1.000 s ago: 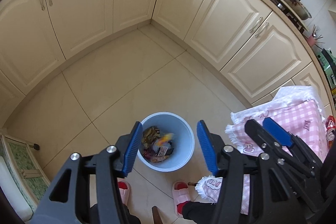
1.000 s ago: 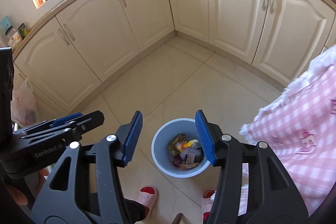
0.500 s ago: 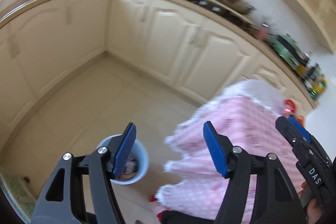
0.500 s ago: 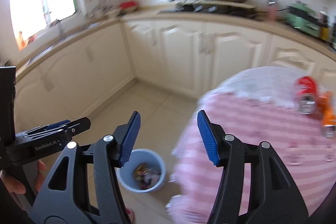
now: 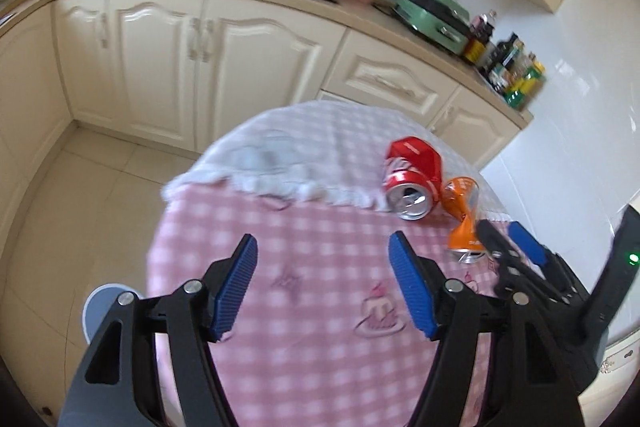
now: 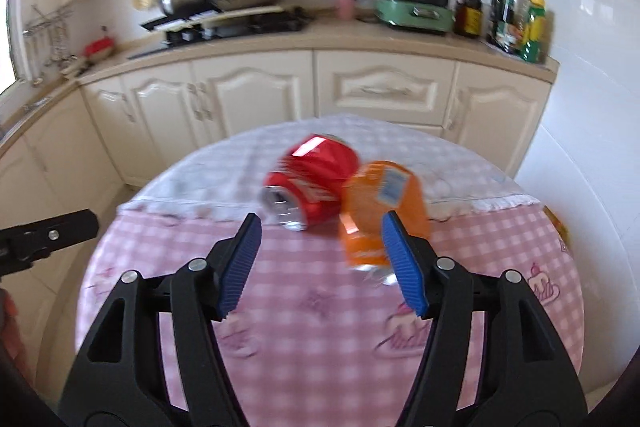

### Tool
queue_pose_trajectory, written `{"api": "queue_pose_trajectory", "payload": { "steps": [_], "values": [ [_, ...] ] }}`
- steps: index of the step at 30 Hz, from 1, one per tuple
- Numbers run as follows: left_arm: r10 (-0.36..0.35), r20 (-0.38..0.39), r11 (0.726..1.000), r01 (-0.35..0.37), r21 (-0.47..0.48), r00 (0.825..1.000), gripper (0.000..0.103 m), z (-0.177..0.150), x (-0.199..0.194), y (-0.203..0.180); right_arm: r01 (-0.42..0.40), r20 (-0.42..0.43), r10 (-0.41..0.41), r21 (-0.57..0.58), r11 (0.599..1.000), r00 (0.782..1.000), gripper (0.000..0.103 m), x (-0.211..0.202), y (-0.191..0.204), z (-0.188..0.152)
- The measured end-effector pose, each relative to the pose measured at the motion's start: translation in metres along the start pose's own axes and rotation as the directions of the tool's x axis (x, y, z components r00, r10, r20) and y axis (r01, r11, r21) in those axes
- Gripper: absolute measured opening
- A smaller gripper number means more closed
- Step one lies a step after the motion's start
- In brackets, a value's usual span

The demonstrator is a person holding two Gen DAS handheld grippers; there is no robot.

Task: Collect trash
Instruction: 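Swing both open tools back over the table toward the two cans, then grasp the red Coca-Cola can with the left tool while the right tool grasps the orange Fanta can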

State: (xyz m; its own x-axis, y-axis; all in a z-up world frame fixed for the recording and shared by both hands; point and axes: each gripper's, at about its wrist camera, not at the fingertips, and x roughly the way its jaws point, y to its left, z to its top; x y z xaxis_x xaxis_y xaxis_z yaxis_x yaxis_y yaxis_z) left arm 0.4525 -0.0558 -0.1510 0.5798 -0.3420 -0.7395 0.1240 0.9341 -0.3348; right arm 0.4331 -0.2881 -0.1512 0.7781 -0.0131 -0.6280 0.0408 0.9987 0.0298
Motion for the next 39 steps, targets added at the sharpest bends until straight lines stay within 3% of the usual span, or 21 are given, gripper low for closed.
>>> {"api": "queue_pose_trajectory", "payload": {
  "steps": [6, 11, 12, 13, 14, 15, 21, 26, 31, 33, 34, 35, 39],
  "values": [
    [0.005, -0.047, 1.0, -0.003, 0.026, 0.999, 0.067, 0.019, 0.041, -0.022, 0.027, -0.091, -0.028, -0.012, 1.0, 0.995, 0.063, 0.049, -0.022, 0.009],
    [0.006, -0.071, 1.0, -0.005, 0.012, 0.997, 0.067, 0.034, 0.073, -0.033, 0.037, -0.141, -0.034, 0.014, 0.999, 0.989, 0.062, 0.066, -0.035, 0.01],
    [0.003, -0.075, 1.0, -0.002, 0.011, 0.997, 0.067, 0.037, 0.078, -0.036, 0.028, -0.143, -0.024, 0.023, 0.999, 0.989, 0.059, 0.067, -0.038, 0.01],
    [-0.007, -0.081, 1.0, 0.007, 0.01, 0.997, 0.067, 0.041, 0.085, -0.041, 0.006, -0.15, 0.0, 0.036, 0.999, 0.989, 0.052, 0.068, -0.043, 0.01],
    [-0.012, -0.084, 1.0, 0.012, 0.009, 0.996, 0.067, 0.043, 0.089, -0.043, 0.004, -0.146, 0.003, 0.042, 0.999, 0.989, 0.037, 0.067, -0.047, 0.011],
    [-0.01, -0.086, 1.0, 0.01, 0.008, 0.996, 0.067, 0.046, 0.097, -0.047, 0.005, -0.141, 0.001, 0.043, 0.999, 0.99, 0.033, 0.066, -0.051, 0.012],
    [0.017, -0.104, 1.0, -0.015, 0.024, 0.994, 0.067, 0.062, 0.136, -0.065, -0.075, -0.101, 0.092, 0.155, 0.985, 0.991, 0.023, 0.057, -0.088, 0.018],
    [0.053, -0.124, 0.999, -0.054, 0.0, 0.991, 0.067, 0.069, 0.163, -0.069, -0.202, -0.043, 0.219, 0.248, 0.947, 0.975, 0.017, 0.051, -0.113, 0.024],
    [0.008, -0.138, 1.0, -0.011, -0.021, 0.99, 0.066, 0.069, 0.177, -0.07, -0.257, -0.033, 0.277, 0.278, 0.925, 0.96, 0.016, 0.056, -0.116, 0.031],
    [0.005, -0.132, 1.0, -0.005, 0.0, 0.991, 0.056, 0.069, 0.177, -0.075, -0.268, -0.029, 0.287, 0.283, 0.921, 0.957, 0.016, 0.057, -0.114, 0.032],
    [-0.009, -0.127, 1.0, 0.01, 0.009, 0.992, 0.041, 0.068, 0.175, -0.078, -0.27, -0.03, 0.289, 0.281, 0.921, 0.957, 0.016, 0.058, -0.114, 0.033],
    [-0.015, -0.128, 1.0, 0.017, 0.015, 0.992, 0.037, 0.068, 0.173, -0.08, -0.271, -0.027, 0.29, 0.281, 0.921, 0.957, 0.016, 0.058, -0.113, 0.033],
    [-0.018, -0.119, 0.997, 0.026, 0.072, 0.993, 0.031, 0.063, 0.164, -0.094, -0.27, -0.028, 0.288, 0.276, 0.923, 0.957, 0.016, 0.059, -0.108, 0.034]
  ]
}}
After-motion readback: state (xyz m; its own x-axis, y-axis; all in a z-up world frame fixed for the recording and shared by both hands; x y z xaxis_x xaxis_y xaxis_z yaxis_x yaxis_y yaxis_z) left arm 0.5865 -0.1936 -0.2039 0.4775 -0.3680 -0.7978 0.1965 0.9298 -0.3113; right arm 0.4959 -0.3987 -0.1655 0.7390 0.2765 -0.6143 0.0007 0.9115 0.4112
